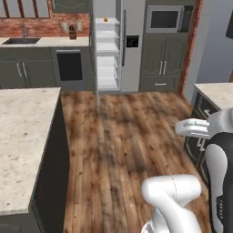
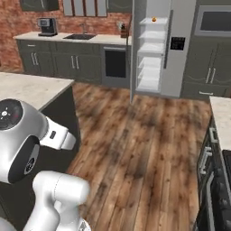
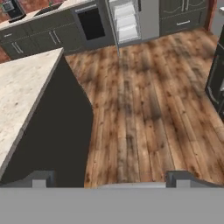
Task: Pick up the tangerine and apple from the fridge and place one fruit on each plate on the dining counter.
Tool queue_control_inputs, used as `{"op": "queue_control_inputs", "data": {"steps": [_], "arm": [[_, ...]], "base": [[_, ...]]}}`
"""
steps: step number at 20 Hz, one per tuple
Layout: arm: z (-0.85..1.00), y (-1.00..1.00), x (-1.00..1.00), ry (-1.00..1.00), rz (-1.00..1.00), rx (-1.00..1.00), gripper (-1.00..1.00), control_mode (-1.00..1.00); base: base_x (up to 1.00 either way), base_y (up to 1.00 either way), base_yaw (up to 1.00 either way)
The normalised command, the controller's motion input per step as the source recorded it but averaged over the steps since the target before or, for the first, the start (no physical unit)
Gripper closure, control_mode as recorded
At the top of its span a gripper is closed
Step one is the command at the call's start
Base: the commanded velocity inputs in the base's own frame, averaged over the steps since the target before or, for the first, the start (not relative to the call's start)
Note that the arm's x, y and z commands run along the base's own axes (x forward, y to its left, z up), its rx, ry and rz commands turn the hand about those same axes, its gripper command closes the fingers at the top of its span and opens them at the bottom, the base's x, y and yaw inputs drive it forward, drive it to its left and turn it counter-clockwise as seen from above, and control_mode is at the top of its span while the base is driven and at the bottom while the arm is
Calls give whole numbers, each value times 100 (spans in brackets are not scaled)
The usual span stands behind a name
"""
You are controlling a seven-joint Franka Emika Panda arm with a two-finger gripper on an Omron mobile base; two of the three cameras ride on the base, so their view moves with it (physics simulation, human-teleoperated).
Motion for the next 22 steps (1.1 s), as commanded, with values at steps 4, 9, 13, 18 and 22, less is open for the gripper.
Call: {"op": "queue_control_inputs", "data": {"steps": [4, 9, 13, 18, 22], "arm": [[0, 0, 0, 0, 0, 0, -100, 100], [0, 0, 0, 0, 0, 0, -100, 100], [0, 0, 0, 0, 0, 0, -100, 100], [0, 0, 0, 0, 0, 0, -100, 100], [0, 0, 0, 0, 0, 0, -100, 100]], "base": [[100, -84, -31], [100, -26, -10], [100, -3, 0], [100, -20, 0], [100, -20, 0]]}}
